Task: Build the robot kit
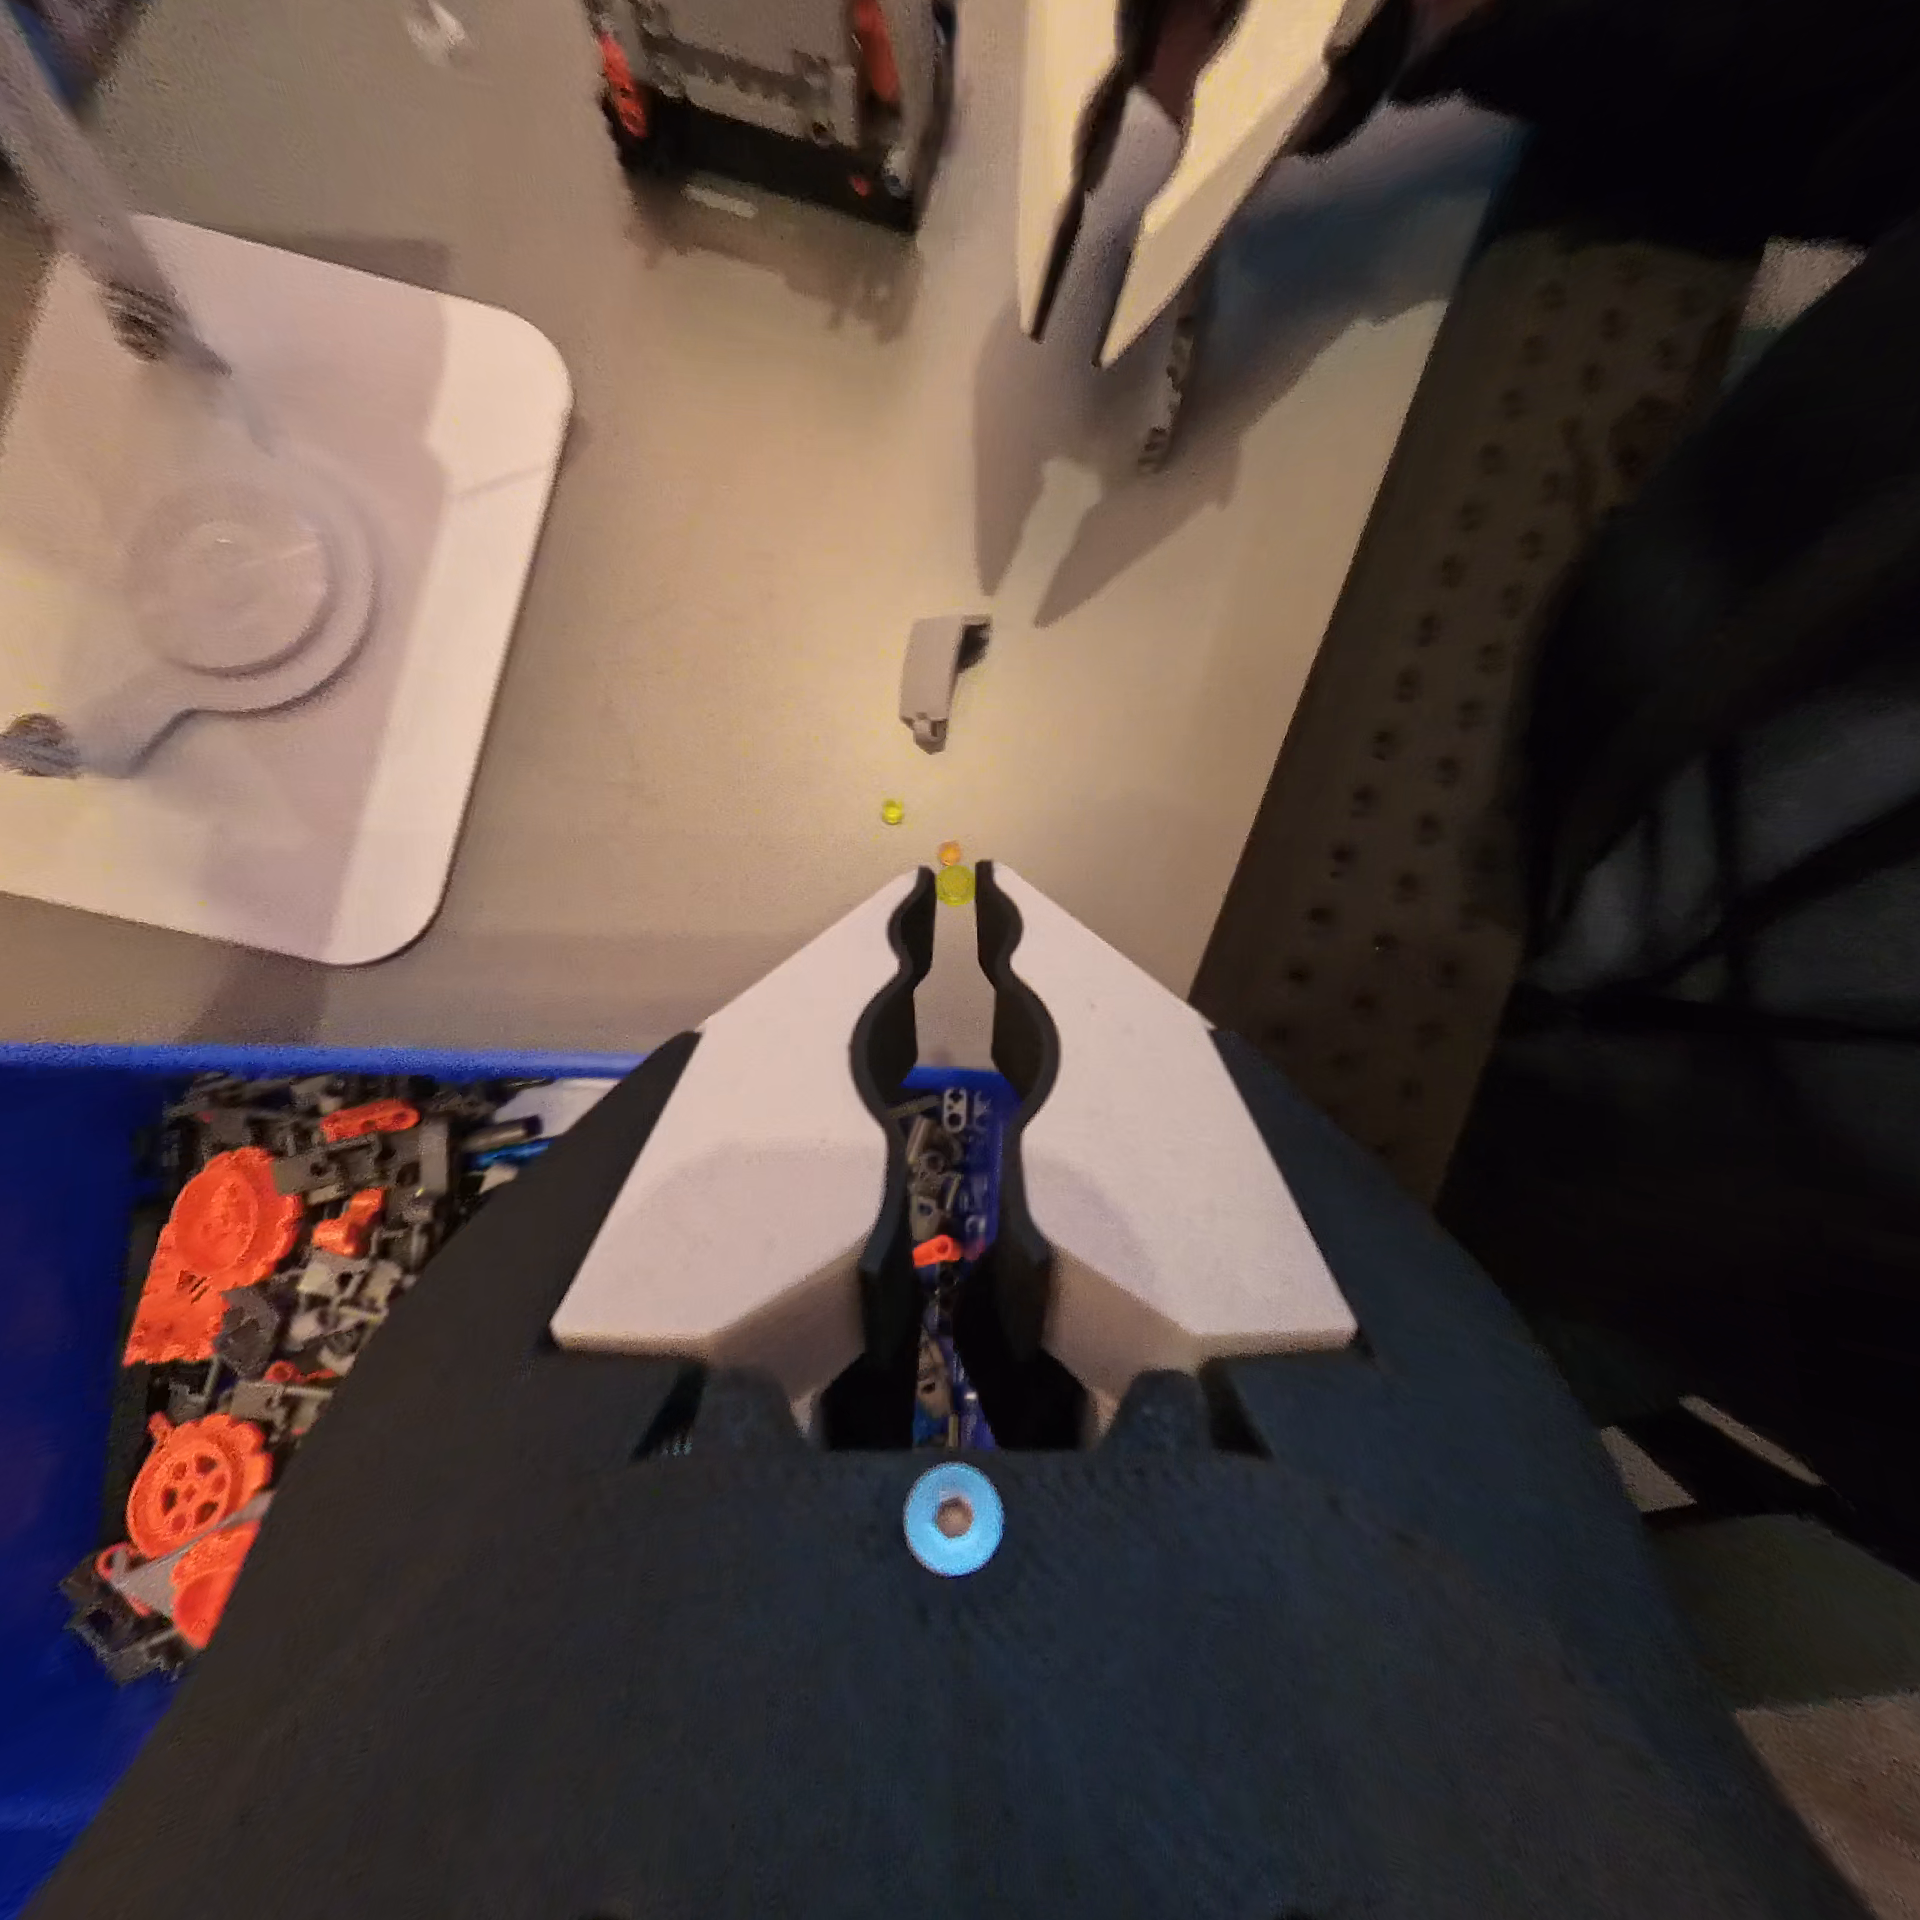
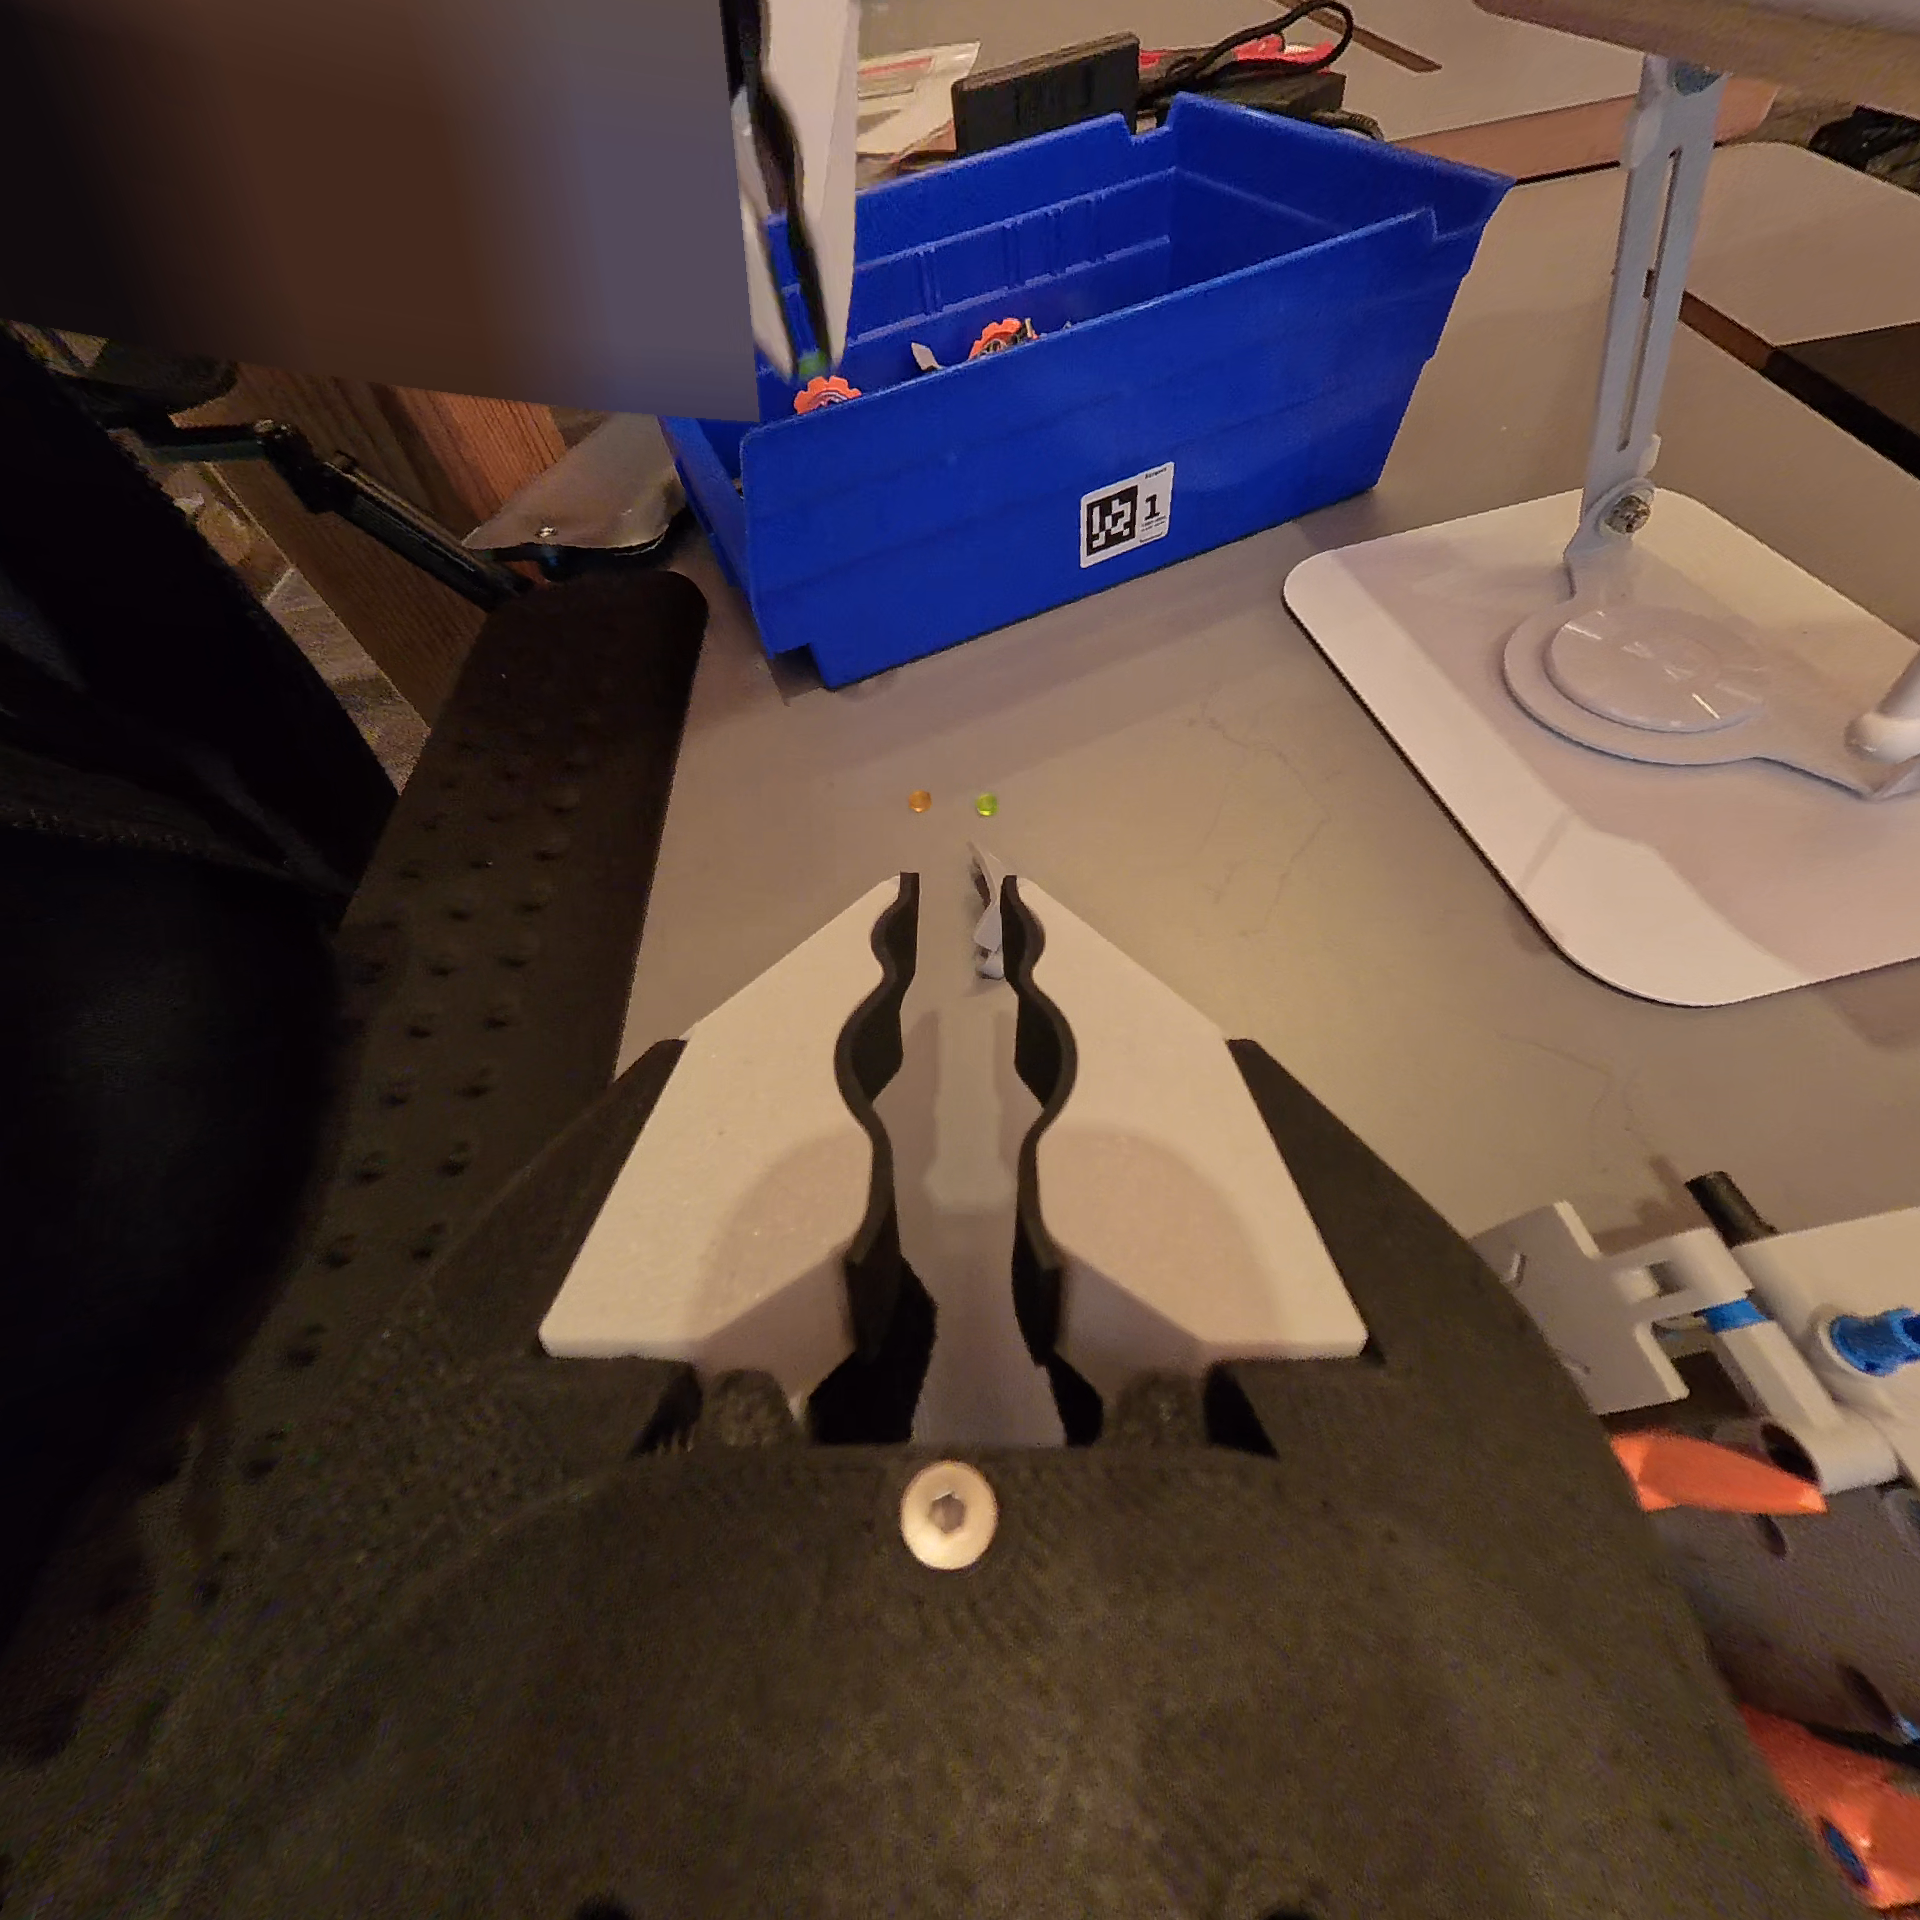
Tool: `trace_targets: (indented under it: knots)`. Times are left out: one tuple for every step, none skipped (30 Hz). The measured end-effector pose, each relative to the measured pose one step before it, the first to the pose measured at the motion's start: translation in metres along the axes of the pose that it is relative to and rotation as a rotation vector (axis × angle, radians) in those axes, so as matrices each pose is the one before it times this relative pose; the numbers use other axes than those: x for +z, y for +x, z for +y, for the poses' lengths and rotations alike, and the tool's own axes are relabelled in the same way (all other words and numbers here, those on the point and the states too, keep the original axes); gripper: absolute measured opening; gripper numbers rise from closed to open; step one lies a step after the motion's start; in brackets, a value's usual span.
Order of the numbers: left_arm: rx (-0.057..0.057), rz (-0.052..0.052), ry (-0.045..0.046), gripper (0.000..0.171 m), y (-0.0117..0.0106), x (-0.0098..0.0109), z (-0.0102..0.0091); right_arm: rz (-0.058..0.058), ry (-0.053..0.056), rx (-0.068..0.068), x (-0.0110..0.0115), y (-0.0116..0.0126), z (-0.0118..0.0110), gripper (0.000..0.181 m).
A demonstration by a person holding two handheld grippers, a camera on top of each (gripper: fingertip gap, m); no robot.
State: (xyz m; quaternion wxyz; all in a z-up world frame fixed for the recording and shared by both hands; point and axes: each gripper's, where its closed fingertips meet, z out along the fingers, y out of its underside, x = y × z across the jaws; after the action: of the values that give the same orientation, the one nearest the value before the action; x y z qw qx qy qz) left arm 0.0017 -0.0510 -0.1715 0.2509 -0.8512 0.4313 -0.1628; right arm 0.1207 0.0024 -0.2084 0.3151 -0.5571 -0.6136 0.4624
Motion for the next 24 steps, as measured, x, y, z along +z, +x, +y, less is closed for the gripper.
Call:
trace_targets:
  knots:
    - [0.0269, -0.0224, -0.03627, 0.006, 0.00465, 0.01021, 0.00212, 0.0001, 0.0006, -0.0021, -0.00009, -0.00040, -0.00039, 0.013]
    - [0.0286, -0.0242, -0.02389, 0.006, 0.00390, 0.00907, 0.00068, 0.0004, 0.0008, -0.0027, -0.00020, -0.00055, -0.00055, 0.013]
    - [0.0105, -0.0169, -0.02053, 0.006, 0.00337, 0.00817, 0.00049, 0.0011, 0.0007, -0.0033, -0.00033, -0.00043, -0.00059, 0.013]
    - [0.0067, -0.0220, -0.03158, 0.006, 0.00159, 0.00760, 0.00251, 0.0016, 0.0002, -0.0032, -0.00033, -0.00036, -0.00044, 0.013]
    - [0.0133, -0.0293, -0.03634, 0.006, -0.00018, 0.00714, 0.00370, 0.0014, 0.0005, -0.0019, -0.00043, -0.00020, -0.00036, 0.013]
    - [0.0101, -0.0337, -0.02324, 0.006, -0.00156, 0.00639, 0.00227, 0.0003, 0.0011, 0.0003, -0.00029, 0.00004, -0.00023, 0.013]
    - [0.0042, -0.0325, -0.02421, 0.006, -0.00189, 0.00624, 0.00239, -0.0006, 0.0008, 0.0015, -0.00004, -0.00001, 0.00002, 0.013]
    - [0.0144, -0.0254, -0.01588, 0.006, -0.00055, 0.00382, -0.00020, -0.0007, -0.0004, 0.0013, 0.00024, 0.00019, 0.00033, 0.013]
    - [0.0271, -0.0384, -0.02836, 0.006, -0.00249, 0.00134, 0.00105, -0.0013, -0.0026, 0.0017, 0.00054, 0.00007, 0.00067, 0.013]
    - [0.0360, -0.0510, -0.04023, 0.006, -0.00407, 0.00148, 0.00283, -0.0016, -0.0032, 0.0018, 0.00059, -0.00005, 0.00095, 0.013]
    - [0.0357, -0.0339, -0.02844, 0.006, -0.00048, 0.00149, 0.00134, -0.0013, -0.0018, 0.0012, 0.00057, 0.00000, 0.00069, 0.013]
    - [0.0111, -0.0101, -0.00380, 0.006, 0.00264, 0.00090, -0.00296, -0.0014, -0.0017, 0.0009, 0.00056, -0.00009, 0.00059, 0.013]
    - [0.0028, 0.0090, 0.00692, 0.006, 0.00495, 0.00156, -0.00398, -0.0005, -0.0032, 0.0015, 0.00066, 0.00025, 0.00089, 0.013]
    - [0.0051, -0.0019, -0.01231, 0.006, 0.00253, 0.00303, -0.00008, 0.0002, -0.0031, 0.0022, 0.00045, 0.00045, 0.00095, 0.013]
    - [0.0081, -0.0180, -0.01084, 0.006, -0.00058, 0.00308, 0.00089, 0.0003, -0.0020, 0.0021, 0.00036, 0.00044, 0.00065, 0.013]
    - [0.0002, -0.0116, 0.00251, 0.006, -0.00067, 0.00272, -0.00014, 0.0010, -0.0016, 0.0012, 0.00019, 0.00045, 0.00059, 0.013]
    - [-0.0101, 0.0003, -0.00582, 0.006, -0.00053, 0.00301, 0.00153, 0.0010, -0.0021, 0.0009, 0.00023, 0.00038, 0.00053, 0.013]
    - [-0.0119, 0.0029, -0.01671, 0.007, -0.00097, 0.00331, 0.00323, 0.0010, -0.0026, 0.0011, 0.00037, 0.00041, 0.00074, 0.013]
    - [-0.0121, 0.0035, -0.00566, 0.013, -0.00079, 0.00215, 0.00136, 0.0009, -0.0025, 0.0011, 0.00027, 0.00048, 0.00075, 0.013]
    - [-0.0125, 0.0112, 0.01024, 0.016, 0.00069, 0.00080, -0.00097, 0.0003, -0.0021, 0.0016, 0.00026, 0.00034, 0.00060, 0.013]
    - [-0.0069, 0.0114, 0.00610, 0.017, 0.00106, 0.00040, -0.00066, 0.0000, -0.0017, 0.0018, 0.00032, 0.00030, 0.00065, 0.013]
    - [-0.0018, -0.0072, 0.00036, 0.020, -0.00151, 0.00025, -0.00007, 0.0000, -0.0017, 0.0011, 0.00026, 0.00022, 0.00046, 0.013]
    - [0.0007, -0.0052, 0.00744, 0.022, -0.00101, -0.00026, -0.00111, 0.0002, -0.0016, 0.0006, 0.00029, 0.00019, 0.00045, 0.013]
    - [-0.0016, 0.0129, 0.01027, 0.022, 0.00208, -0.00068, -0.00143, 0.0000, -0.0012, 0.0005, 0.00019, 0.00014, 0.00035, 0.013]
